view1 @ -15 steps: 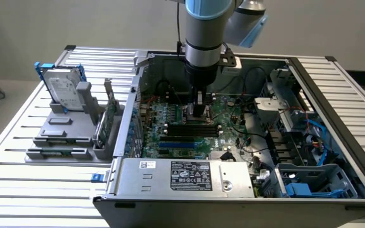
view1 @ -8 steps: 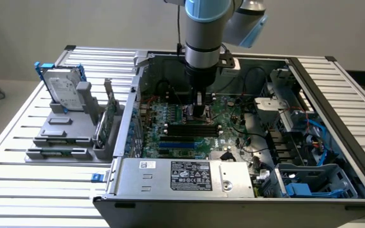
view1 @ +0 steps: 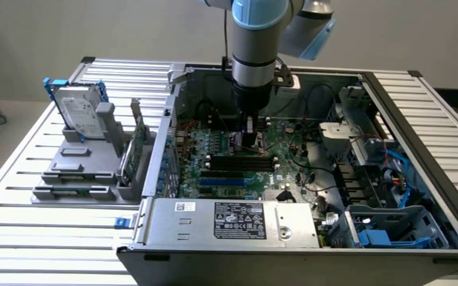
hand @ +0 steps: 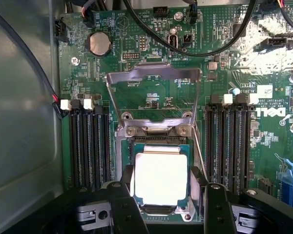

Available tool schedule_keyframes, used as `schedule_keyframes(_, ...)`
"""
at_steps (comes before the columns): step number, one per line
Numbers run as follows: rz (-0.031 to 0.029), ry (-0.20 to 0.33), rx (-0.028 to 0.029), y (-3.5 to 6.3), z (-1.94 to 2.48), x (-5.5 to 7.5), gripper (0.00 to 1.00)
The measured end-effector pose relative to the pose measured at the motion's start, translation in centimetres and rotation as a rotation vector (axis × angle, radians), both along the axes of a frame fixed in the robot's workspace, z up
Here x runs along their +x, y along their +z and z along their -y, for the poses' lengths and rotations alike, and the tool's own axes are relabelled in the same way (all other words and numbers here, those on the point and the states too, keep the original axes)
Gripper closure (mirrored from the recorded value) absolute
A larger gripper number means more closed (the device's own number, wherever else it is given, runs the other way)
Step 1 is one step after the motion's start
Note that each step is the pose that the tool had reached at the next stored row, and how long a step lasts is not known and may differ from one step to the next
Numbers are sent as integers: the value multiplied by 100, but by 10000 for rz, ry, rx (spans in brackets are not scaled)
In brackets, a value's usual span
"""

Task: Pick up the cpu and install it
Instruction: 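Place the cpu into insertion slot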

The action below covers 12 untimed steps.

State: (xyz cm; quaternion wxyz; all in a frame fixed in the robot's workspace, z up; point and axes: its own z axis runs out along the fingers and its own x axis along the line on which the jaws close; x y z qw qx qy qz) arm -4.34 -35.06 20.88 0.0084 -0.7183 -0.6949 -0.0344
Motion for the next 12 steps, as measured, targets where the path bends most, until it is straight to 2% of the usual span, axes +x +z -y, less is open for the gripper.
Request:
schedule_keyframes(3, 7, 2, -19, -22, -2, 0, 46)
schedule_keyframes(9, 28, 21, -112, -42, -34, 0, 46)
schedule_keyframes(12, 41, 38, -137, -48, -36, -2, 46)
